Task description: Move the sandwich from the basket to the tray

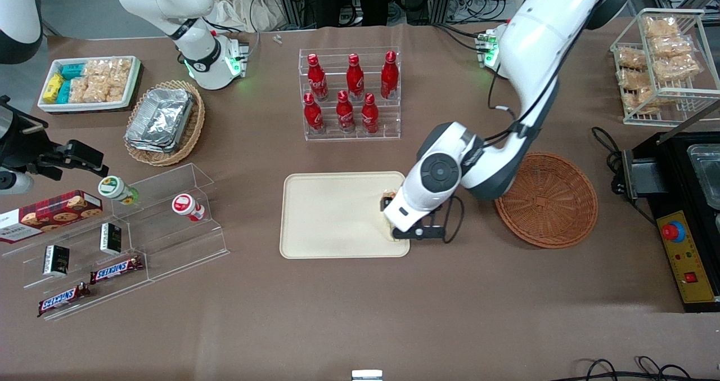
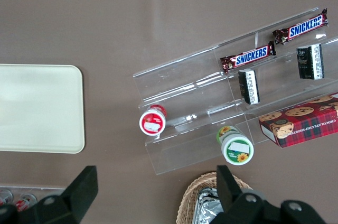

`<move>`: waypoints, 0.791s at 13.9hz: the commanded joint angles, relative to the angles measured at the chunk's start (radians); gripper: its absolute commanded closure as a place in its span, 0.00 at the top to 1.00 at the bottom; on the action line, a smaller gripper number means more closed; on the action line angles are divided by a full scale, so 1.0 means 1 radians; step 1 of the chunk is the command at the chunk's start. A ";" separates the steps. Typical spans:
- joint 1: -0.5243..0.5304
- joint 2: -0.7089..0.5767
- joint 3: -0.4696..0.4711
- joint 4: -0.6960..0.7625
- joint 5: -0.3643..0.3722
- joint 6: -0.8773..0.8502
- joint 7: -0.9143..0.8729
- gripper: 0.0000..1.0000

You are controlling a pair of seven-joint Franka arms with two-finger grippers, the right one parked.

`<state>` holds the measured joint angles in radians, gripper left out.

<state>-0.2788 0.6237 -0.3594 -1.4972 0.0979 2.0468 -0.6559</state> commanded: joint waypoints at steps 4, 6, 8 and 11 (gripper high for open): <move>0.121 -0.206 0.002 -0.043 0.017 -0.214 -0.008 1.00; 0.165 -0.236 0.002 -0.044 0.016 -0.249 0.079 1.00; 0.193 -0.262 0.004 -0.051 0.017 -0.261 0.101 1.00; 0.240 -0.323 0.004 -0.086 0.022 -0.255 0.136 1.00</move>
<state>-0.0724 0.3769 -0.3504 -1.5192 0.1024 1.7940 -0.5487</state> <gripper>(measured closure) 0.000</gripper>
